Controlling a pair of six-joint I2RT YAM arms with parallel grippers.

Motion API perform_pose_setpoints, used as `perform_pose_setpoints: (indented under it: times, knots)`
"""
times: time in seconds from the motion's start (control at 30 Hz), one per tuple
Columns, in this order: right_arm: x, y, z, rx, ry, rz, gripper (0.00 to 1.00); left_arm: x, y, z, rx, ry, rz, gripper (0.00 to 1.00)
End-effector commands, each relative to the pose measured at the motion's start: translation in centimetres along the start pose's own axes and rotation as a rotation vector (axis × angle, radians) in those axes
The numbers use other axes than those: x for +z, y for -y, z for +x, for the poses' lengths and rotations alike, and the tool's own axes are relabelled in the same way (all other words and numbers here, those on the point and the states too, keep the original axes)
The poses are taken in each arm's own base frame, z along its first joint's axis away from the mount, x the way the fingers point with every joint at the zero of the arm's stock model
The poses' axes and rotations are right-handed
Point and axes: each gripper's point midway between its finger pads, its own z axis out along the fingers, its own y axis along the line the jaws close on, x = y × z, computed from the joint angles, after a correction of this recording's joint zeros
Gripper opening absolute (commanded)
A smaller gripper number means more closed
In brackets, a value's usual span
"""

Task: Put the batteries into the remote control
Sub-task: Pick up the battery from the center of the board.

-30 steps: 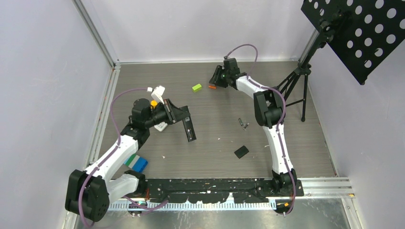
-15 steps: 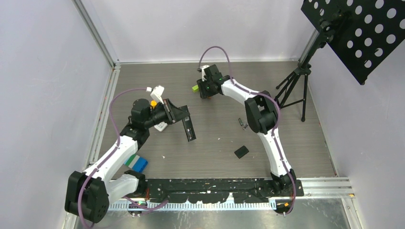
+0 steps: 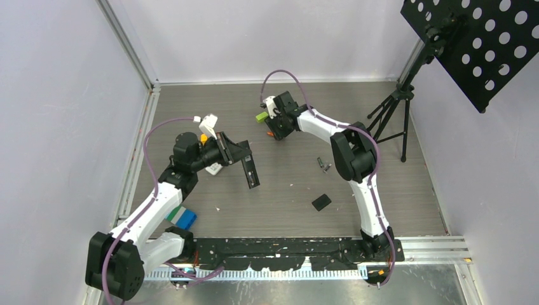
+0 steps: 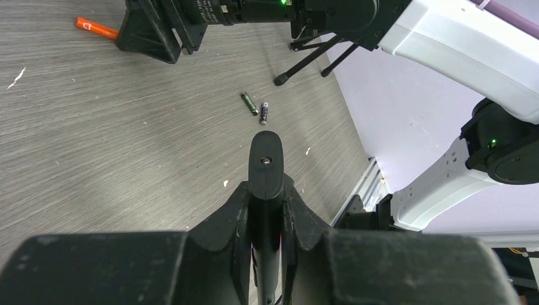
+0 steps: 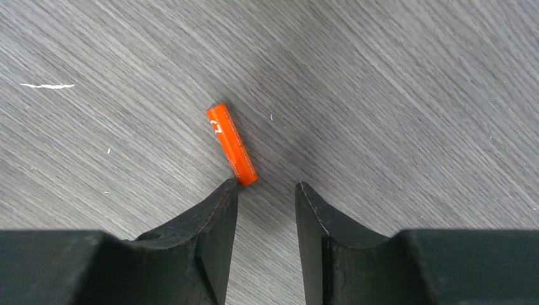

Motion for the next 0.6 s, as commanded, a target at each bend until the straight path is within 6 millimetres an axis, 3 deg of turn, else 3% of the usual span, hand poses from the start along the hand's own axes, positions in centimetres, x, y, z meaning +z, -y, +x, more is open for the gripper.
perform_pose_setpoints:
  times: [0.0,0.2,0.43,0.5,0.57]
  knots:
    - [1.7,-1.2,5.2,-0.057,-0.147,-0.014,0.45,-0.2,1.6,-1.9,0.050,0.048,0.035,0.00]
    - [3.0,-2.3,4.2,-0.111,-0.133,-0.013,0.51,-0.4,1.5,-1.9,0.057,0.047,0.026,0.00]
    - [3.5,-3.9,3.5,-0.125,-0.136,-0.037,0.43,-0.5,1.5,-1.9,0.061,0.045,0.024,0.00]
    - [3.5,-4.2,3.3,-0.130,-0.133,-0.041,0.35,-0.5,1.6,-1.9,0.062,0.047,0.024,0.00]
    - [3.4,-4.2,3.3,-0.117,-0.136,-0.036,0.19,-0.5,1.6,-1.9,0.063,0.048,0.025,0.00]
